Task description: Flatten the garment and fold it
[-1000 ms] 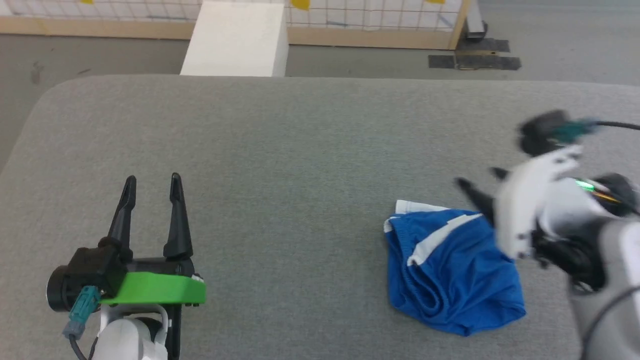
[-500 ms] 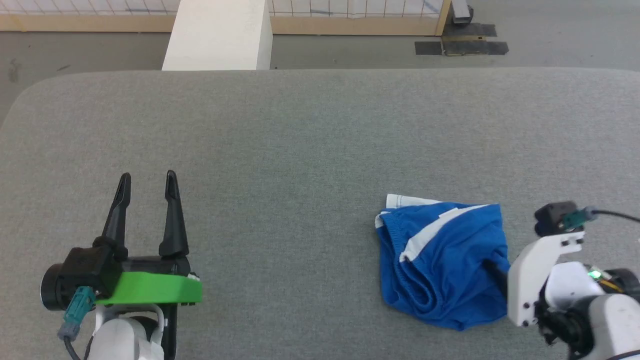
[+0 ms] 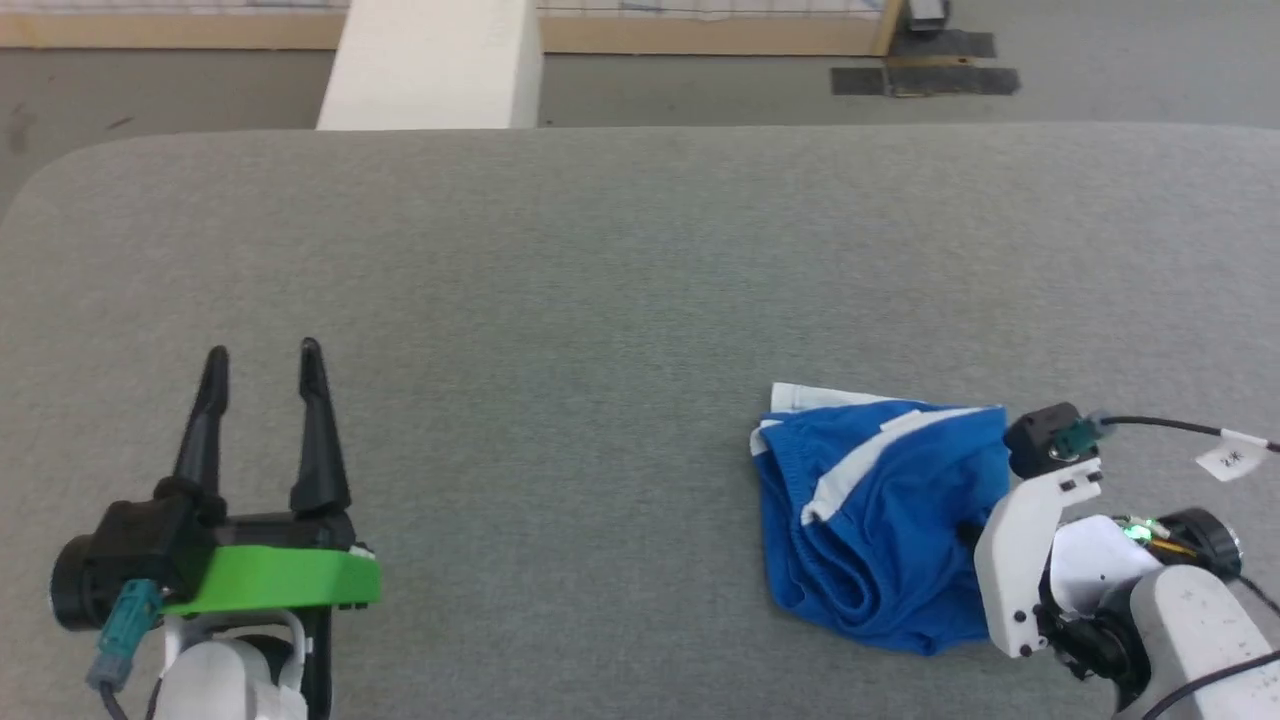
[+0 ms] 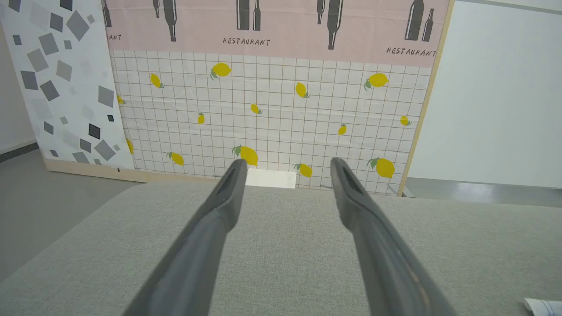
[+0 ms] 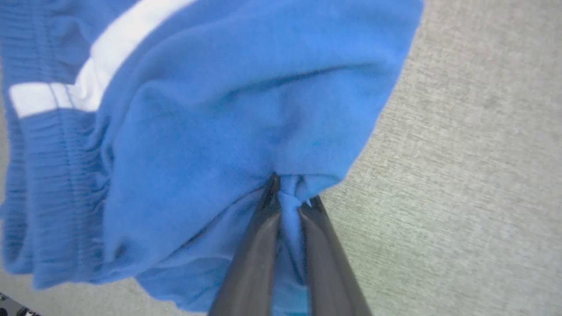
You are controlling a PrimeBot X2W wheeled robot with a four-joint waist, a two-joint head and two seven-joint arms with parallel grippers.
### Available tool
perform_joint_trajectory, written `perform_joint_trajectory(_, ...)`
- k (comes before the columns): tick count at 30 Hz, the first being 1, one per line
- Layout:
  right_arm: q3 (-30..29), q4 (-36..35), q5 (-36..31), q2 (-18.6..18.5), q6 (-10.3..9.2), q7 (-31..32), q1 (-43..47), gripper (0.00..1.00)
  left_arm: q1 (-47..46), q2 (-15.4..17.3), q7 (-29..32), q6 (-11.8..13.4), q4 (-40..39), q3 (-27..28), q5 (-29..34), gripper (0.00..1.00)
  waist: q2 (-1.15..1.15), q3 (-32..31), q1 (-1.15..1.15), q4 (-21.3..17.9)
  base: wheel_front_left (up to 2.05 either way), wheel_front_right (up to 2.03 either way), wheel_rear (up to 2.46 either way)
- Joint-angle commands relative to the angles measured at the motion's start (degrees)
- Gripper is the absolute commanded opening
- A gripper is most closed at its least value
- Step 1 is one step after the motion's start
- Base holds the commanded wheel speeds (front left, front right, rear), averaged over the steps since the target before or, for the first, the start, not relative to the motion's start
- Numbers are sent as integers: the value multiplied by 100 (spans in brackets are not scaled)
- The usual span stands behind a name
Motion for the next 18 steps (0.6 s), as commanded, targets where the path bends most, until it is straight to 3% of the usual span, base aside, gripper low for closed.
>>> perform_joint_trajectory(1, 157, -12, 72, -274, -12, 48, -86, 0, 96, -24, -26, 12, -53, 43, 81, 100, 0, 40, 0, -382, 0, 0, 0)
perform_joint_trajectory(10, 1592, -323, 869, -1725, -12, 112, -1230, 0, 179, 5, -26, 42, -346, 236, 140, 100, 0, 532, 0, -1879, 0, 0, 0)
perform_joint_trajectory(14, 1887, -38, 1037, -2072, -12, -76, -1782, 0, 90, 66, -26, 17, -421, 175, 205, 100, 0, 830, 0, -2307, 0, 0, 0)
perform_joint_trajectory(18, 1903, 422, 1148, -2181, -12, -303, -2182, 0, 12, 180, -10, 0, -498, 135, 269, 100, 0, 1125, 0, -2542, 0, 0, 0)
